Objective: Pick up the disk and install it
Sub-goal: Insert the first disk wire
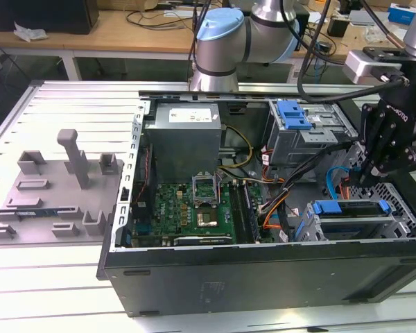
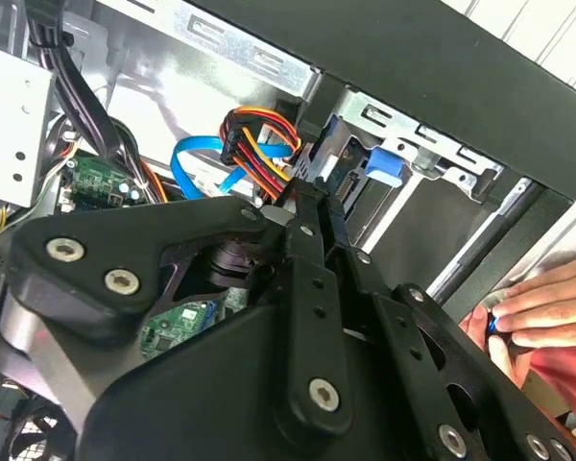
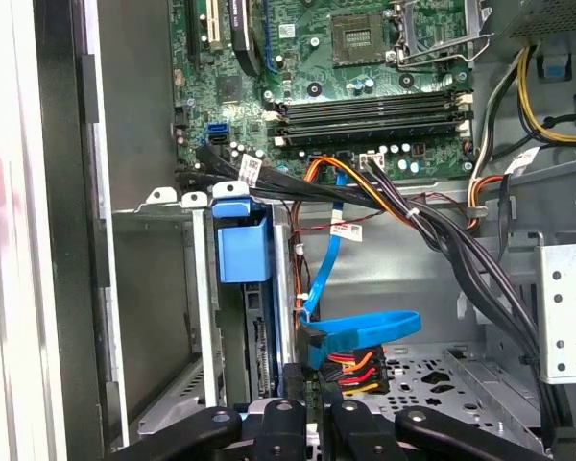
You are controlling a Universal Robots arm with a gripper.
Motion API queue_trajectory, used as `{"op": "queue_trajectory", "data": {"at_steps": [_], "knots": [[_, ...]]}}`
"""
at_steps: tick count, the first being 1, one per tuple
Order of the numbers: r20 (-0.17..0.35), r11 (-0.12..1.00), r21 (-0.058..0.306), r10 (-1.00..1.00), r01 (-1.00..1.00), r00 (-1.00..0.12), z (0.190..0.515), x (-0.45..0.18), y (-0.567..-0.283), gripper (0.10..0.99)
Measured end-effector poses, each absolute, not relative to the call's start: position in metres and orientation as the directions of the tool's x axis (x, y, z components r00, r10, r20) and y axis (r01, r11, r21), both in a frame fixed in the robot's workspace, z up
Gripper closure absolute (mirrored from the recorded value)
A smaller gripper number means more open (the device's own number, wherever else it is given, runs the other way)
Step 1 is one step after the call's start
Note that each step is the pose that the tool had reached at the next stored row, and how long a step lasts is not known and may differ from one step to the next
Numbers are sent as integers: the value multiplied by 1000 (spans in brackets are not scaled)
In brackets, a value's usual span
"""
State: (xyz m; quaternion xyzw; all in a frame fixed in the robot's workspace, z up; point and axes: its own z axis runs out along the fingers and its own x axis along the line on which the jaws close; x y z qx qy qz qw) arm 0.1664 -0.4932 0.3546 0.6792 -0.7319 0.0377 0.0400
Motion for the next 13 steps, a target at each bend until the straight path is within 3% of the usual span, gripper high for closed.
{"op": "queue_trajectory", "data": {"at_steps": [5, 8, 13], "knots": [[105, 75, -1, -992, -997, -74, 355, 166, -494, 918], [42, 75, -1, -996, -997, -75, 355, 166, -500, 918], [34, 75, 0, -997, -997, -75, 355, 166, -503, 918]]}}
